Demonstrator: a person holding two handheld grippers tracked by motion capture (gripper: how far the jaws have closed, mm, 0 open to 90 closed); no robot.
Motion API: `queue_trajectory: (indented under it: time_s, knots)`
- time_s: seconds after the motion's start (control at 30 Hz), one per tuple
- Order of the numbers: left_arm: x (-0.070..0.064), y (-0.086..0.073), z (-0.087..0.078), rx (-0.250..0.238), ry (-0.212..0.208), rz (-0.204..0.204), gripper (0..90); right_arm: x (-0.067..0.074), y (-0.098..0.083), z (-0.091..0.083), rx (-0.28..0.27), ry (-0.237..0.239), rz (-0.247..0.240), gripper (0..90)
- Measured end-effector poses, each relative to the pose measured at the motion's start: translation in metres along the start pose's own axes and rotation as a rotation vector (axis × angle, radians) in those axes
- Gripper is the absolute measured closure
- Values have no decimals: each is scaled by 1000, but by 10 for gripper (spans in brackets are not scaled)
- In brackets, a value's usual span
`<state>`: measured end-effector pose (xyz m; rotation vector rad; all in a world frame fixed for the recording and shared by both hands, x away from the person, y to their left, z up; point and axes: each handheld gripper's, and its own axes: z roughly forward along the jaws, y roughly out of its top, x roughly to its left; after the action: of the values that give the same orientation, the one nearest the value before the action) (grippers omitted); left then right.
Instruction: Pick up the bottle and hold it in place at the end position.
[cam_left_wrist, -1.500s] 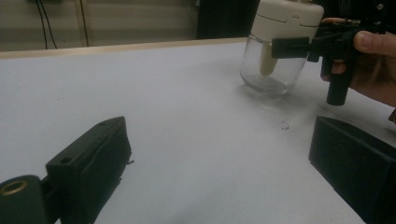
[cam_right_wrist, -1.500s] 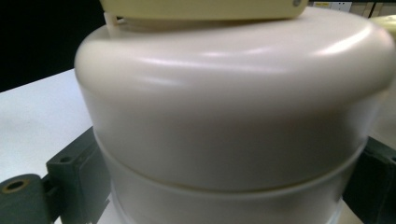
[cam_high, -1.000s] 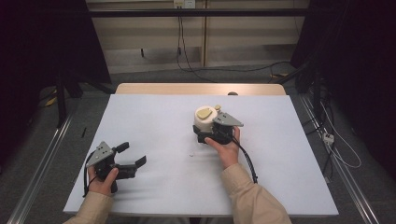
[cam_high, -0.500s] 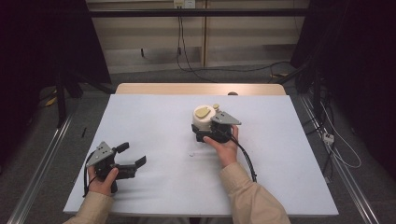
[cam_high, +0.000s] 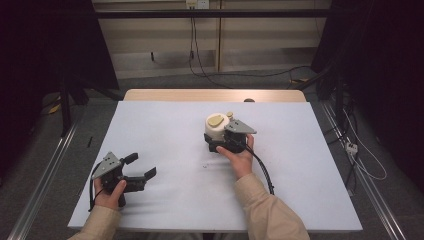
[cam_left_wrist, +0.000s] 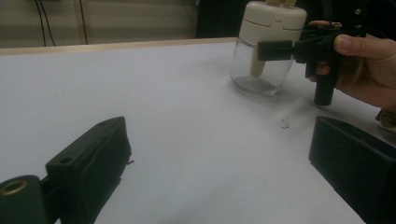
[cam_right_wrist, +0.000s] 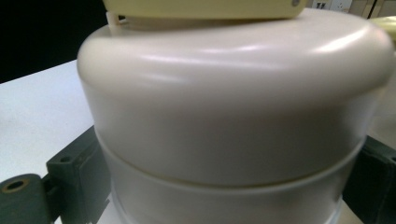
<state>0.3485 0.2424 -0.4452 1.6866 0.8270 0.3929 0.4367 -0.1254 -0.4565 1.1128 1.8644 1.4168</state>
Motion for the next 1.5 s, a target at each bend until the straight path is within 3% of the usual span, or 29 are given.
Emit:
queue_trajectory:
  time_s: [0.97,1.5]
  knots:
    - [0,0,0,2,-1,1,48,6,-4,3,7,35,-3,51]
    - [0,0,-1,0,-3,2,47,7,-4,3,9,30,-10,51]
